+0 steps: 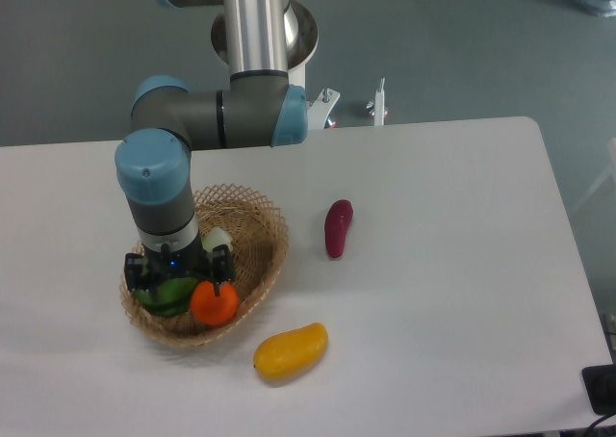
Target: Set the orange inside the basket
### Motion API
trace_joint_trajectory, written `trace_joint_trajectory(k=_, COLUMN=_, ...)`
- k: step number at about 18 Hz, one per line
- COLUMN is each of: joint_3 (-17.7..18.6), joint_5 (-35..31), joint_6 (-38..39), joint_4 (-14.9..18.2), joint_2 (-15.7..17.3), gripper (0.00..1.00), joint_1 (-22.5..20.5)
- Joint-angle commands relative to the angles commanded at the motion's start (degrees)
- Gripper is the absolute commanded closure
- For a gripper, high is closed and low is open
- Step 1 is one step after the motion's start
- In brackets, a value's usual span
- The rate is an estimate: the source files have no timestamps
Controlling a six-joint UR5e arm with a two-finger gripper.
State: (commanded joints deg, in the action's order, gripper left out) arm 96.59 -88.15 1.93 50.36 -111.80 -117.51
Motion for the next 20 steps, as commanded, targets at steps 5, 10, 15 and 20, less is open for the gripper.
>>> trace_joint_trajectory(k=5, joint_3=-1.14, joint_5=0.09, joint_6=-4.38, joint_4=0.09, joint_2=1.67, gripper=0.00, joint_1=-5.00)
trace_joint_trajectory(k=10, joint_3=-1.84, joint_5=0.44, joint_6=-12.20, joint_4=0.18, joint_2=3.25, gripper=0.00, joint_1=-12.38)
trace_joint_trajectory(k=15, joint_3=-3.60, joint_5=0.53, joint_6=-20.46, joint_4=0.87, joint_2=3.16, gripper=0.00, joint_1=-19.41)
trace_joint_trajectory(k=20, joint_3=-4.31, joint_5=1.76, joint_6=-36.79, joint_4=2.28, joint_2=2.81, gripper=0.00, joint_1=-26.01)
